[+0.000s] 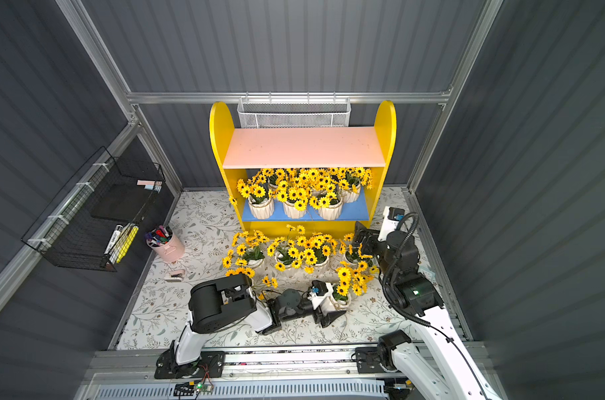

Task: Take the sunflower pots off the shelves
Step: Place the sunflower pot at the center of the board.

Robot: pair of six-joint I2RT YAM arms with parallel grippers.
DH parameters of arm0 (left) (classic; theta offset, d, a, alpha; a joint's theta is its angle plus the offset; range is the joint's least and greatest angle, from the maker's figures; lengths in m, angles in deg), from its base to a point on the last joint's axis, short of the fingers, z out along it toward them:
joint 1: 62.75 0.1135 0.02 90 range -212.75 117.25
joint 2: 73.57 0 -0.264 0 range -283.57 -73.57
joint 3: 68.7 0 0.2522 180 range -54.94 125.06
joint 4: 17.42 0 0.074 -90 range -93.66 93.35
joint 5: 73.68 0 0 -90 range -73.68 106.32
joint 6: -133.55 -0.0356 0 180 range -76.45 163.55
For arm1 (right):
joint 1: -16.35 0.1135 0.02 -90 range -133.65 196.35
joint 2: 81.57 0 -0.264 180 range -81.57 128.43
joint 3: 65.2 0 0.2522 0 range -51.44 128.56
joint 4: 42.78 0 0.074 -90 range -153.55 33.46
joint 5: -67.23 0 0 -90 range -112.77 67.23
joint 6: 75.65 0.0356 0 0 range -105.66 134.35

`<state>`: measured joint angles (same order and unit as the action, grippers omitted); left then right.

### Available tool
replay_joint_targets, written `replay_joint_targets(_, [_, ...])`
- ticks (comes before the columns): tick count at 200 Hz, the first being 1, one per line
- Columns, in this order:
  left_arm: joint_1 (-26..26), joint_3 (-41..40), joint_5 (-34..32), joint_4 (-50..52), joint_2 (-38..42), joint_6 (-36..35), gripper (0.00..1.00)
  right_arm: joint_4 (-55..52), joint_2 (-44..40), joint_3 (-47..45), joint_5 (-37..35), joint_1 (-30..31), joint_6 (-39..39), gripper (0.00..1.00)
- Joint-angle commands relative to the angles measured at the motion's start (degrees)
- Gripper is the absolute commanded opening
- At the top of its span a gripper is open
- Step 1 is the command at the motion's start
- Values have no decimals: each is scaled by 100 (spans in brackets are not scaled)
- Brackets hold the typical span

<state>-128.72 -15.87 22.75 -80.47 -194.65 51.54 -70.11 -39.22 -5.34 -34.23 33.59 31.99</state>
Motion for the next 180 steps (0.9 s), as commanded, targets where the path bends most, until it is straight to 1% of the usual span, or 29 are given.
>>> replay_joint_targets(1, [-38, -491, -221, 2683, -540, -15, 99, -80, -60, 28, 128, -19, 115, 99])
replay_joint_targets(68, [-34, -497, -424, 3112, -242, 34, 99, -222, -211, 109, 230, -13, 157, 99])
replay_joint_targets(84, [-38, -435, -346, 3176, -180, 27, 95, -263, -246, 76, 230, -10, 149, 99])
replay_joint_targets(103, [-38, -138, -117, 3372, -219, 38, 90, -237, -326, 0, 175, -8, 83, 99])
replay_joint_targets(137, [-56, 527, 124, 3706, -346, 46, 91, -211, -407, -51, 137, -14, 53, 99])
replay_joint_targets(149, [-64, 774, 160, 3819, -393, 52, 93, -253, -431, -58, -26, -16, 98, 99])
replay_joint_targets(162, [-66, 1065, 215, 3997, -475, -14, 99, -229, -470, -96, -131, -22, 57, 99])
replay_joint_targets(180, [-62, 1407, 175, 4256, -539, -10, 99, -186, -491, -137, -184, -19, 10, 99])
